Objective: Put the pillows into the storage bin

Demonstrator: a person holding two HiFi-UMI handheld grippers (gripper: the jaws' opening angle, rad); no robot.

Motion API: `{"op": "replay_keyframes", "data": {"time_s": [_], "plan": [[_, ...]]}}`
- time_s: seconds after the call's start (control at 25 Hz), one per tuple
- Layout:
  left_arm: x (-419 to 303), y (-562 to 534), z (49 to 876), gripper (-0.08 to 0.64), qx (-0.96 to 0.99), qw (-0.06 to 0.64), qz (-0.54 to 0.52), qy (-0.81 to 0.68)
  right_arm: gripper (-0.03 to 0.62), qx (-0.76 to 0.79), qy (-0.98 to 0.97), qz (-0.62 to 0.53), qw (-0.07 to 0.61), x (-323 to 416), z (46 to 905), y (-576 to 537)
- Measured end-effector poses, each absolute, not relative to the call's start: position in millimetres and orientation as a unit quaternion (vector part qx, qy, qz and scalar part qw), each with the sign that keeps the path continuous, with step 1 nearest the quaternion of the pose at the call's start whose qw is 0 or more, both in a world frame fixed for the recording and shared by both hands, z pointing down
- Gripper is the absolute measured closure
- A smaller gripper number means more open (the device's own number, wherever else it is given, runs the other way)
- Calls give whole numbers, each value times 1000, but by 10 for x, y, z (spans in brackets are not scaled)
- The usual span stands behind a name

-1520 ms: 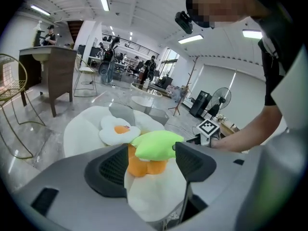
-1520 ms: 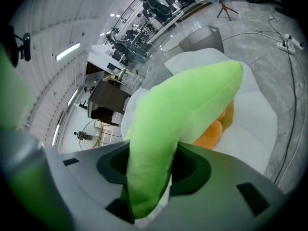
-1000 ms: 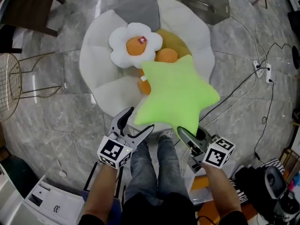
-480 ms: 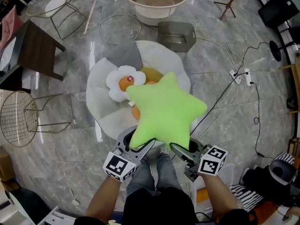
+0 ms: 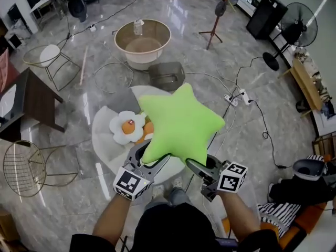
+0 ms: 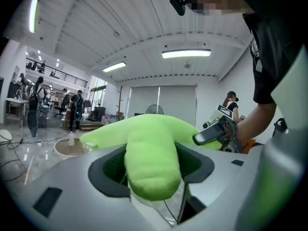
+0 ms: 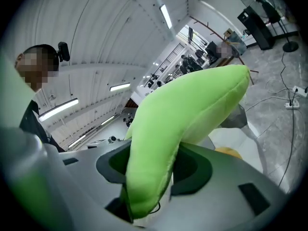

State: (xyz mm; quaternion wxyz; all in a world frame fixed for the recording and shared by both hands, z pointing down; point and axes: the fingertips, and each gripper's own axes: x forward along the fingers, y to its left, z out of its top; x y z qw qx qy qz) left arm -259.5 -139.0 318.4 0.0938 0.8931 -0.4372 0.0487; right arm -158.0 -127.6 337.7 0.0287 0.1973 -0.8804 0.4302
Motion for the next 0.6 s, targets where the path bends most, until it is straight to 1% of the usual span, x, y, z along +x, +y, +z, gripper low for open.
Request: {"op": "replay_keyframes", "data": {"time_s": [0.4,0.6], "plan": [[-2186,-1151,2745,273,934,48,13,-353,371,283,-881,378,-19,-1206,2926,-884],[-1709,-1033,2652,273,958,35,10,-285,371,346,-865,361,-50,-774,2836,-633]]}}
